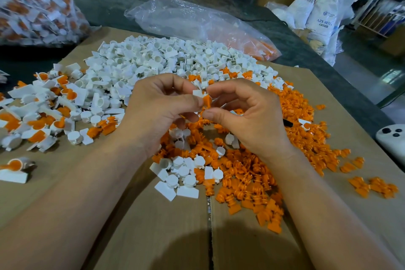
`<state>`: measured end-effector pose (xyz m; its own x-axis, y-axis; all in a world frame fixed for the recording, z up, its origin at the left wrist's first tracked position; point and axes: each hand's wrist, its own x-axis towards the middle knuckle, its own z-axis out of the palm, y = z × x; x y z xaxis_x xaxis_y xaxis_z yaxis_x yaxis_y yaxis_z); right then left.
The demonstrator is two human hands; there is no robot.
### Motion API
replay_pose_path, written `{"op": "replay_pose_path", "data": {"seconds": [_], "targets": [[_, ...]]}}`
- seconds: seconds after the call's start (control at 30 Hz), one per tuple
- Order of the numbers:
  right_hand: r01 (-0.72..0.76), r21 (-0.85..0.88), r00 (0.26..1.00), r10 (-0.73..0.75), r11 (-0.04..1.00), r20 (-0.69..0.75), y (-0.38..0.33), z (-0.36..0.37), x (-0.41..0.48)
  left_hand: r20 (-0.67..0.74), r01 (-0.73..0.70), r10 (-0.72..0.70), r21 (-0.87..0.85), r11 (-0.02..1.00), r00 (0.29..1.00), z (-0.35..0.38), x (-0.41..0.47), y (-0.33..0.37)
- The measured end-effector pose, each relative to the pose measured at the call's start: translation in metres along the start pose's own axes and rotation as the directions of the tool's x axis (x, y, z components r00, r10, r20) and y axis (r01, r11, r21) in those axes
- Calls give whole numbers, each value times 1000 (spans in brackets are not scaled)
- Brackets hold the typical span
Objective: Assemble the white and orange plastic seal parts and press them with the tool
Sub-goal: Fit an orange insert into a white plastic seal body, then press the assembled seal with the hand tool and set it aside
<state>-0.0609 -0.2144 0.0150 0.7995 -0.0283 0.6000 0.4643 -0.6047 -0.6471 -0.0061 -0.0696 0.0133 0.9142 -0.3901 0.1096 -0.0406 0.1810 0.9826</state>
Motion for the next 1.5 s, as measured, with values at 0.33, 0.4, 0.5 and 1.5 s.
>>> {"op": "replay_pose_path", "data": {"seconds": [0.33,0.4,0.5,1.5], "targets": [[79,-41,997,-79,996,-6,1,0,0,52,18,-15,-58,998,999,1,-1,-1],[64,-39,998,-65,997,-6,2,-1,0,52,19,-16,-53,998,998,1,-1,-1],[42,-34,999,-42,999,8,2,-1,0,51,21,-19,-43,999,999,1,-1,-1],[-321,-800,708,690,508,154,34,-49,9,-19,71,-75,-152,986,997,-2,3,0]]}}
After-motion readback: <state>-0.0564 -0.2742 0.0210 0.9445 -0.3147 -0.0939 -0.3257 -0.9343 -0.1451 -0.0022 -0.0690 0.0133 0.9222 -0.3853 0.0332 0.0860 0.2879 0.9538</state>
